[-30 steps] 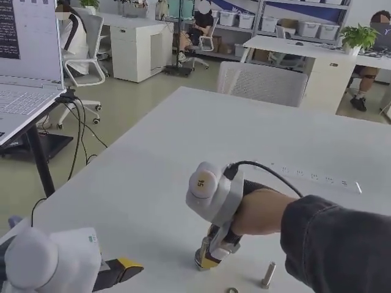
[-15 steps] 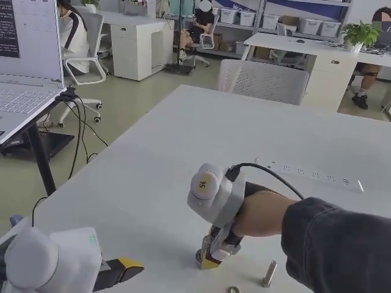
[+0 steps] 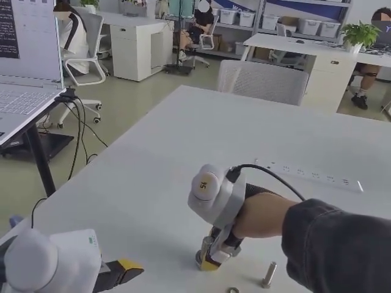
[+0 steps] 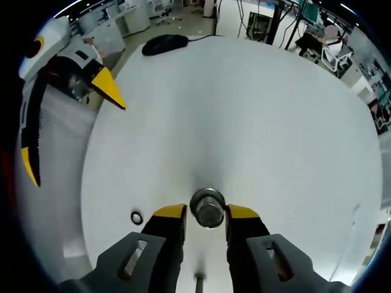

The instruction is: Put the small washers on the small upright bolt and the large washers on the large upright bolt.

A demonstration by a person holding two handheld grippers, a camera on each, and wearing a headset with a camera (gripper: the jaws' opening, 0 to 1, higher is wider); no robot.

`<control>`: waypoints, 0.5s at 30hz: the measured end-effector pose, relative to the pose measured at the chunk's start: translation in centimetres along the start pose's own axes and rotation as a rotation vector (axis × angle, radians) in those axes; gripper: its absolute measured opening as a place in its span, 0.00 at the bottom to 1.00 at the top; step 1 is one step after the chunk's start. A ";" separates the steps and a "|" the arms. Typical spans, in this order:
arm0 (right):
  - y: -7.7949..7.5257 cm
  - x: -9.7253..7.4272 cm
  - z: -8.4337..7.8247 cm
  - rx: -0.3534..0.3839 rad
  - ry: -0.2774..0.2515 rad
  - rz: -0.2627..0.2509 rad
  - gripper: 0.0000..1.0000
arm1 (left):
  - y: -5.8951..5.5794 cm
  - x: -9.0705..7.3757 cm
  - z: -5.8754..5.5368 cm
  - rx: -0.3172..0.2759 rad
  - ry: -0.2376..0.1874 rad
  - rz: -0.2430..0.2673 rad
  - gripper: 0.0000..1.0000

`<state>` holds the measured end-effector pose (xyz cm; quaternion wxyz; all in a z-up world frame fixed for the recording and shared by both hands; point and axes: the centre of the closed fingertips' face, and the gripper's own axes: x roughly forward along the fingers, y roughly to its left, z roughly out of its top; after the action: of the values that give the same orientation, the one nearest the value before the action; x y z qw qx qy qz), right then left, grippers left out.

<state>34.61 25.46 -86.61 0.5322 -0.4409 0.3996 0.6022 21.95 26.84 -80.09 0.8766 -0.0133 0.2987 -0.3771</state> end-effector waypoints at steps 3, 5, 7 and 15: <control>0.0 -0.2 -0.1 0.004 -0.005 0.000 0.27 | 0.0 0.0 0.0 0.002 0.000 -0.001 0.95; -0.1 -0.5 0.0 0.006 -0.012 -0.005 0.27 | 0.0 0.1 0.0 0.003 0.000 -0.002 0.95; -0.1 -0.8 0.0 0.008 -0.019 -0.009 0.27 | -0.1 0.1 0.0 0.004 0.001 -0.003 0.95; -0.2 -1.5 -0.1 0.023 -0.035 -0.022 0.28 | -0.1 0.2 0.2 0.011 -0.002 -0.005 0.95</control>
<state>34.85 24.99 -85.22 0.5508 -0.4287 0.3920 0.5994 22.06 26.59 -80.00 0.8761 -0.0095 0.2957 -0.3808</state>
